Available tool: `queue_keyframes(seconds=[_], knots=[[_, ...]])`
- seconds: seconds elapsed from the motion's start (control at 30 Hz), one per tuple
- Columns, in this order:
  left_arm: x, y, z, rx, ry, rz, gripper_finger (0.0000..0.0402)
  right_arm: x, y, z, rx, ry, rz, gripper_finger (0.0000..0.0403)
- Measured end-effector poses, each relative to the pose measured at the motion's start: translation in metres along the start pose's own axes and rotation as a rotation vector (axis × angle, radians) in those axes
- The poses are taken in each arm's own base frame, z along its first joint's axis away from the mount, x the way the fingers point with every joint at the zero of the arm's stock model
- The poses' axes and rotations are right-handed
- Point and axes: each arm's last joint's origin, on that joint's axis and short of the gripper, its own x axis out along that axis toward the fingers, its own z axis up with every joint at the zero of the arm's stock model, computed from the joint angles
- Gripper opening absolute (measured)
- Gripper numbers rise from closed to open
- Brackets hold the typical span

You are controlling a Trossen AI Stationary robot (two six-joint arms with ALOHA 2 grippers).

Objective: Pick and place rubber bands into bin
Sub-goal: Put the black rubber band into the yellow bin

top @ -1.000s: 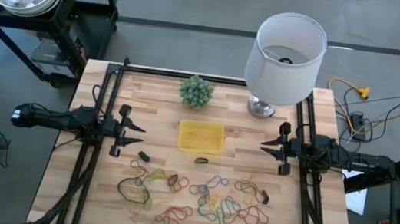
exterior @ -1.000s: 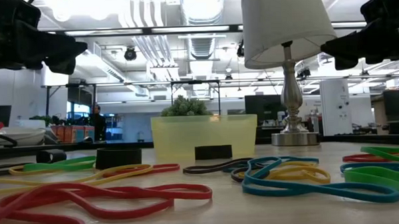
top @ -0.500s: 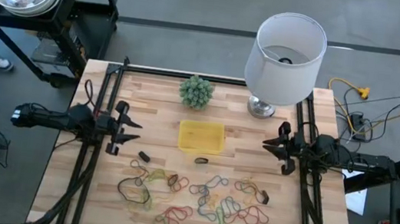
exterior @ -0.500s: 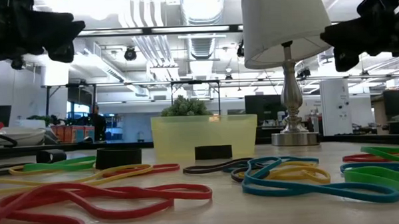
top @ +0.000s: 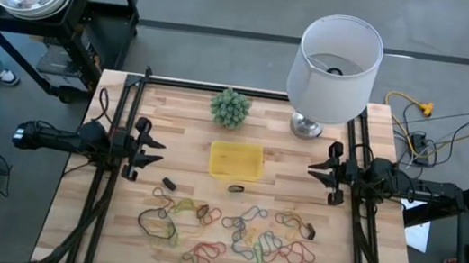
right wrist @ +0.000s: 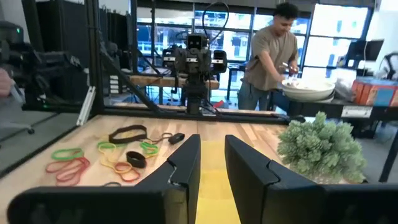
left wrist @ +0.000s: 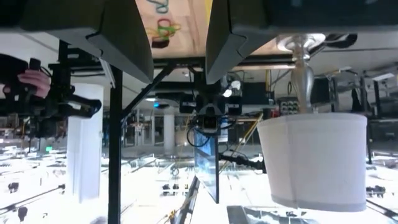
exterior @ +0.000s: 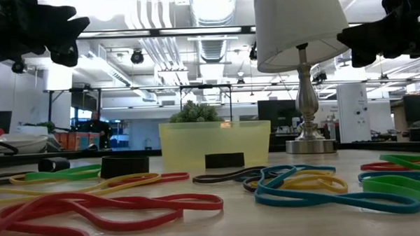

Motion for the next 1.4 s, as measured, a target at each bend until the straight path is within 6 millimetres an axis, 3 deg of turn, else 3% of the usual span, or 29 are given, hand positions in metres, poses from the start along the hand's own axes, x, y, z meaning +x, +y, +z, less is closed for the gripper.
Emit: queue_keyframes(seconds=[0.27, 0.53, 0.7, 0.9, 1.07, 1.4], knots=[[0.004, 0.001, -0.006, 0.024, 0.066, 0.023, 0.0132, 0.0, 0.0, 0.0, 0.076, 0.005, 0.001, 0.0068], [0.004, 0.014, -0.008, 0.046, 0.086, 0.489, 0.0132, 0.0, -0.001, 0.0, 0.154, -0.002, -0.034, 0.0068], [0.003, 0.015, -0.007, 0.047, 0.079, 0.527, 0.0132, 0.0, -0.001, 0.0, 0.118, -0.001, -0.027, 0.0068], [0.006, 0.009, -0.01, -0.197, 0.066, 0.341, 0.0132, 0.0, -0.001, -0.002, 0.0, 0.023, -0.027, 0.0068], [0.01, 0.0, -0.013, -0.269, 0.129, 0.024, 0.0132, 0.0, -0.001, 0.006, 0.149, -0.068, -0.023, 0.0068], [0.015, -0.002, -0.025, -0.291, 0.251, -0.022, 0.0132, 0.0, 0.003, 0.008, 0.192, -0.07, 0.095, 0.0068]])
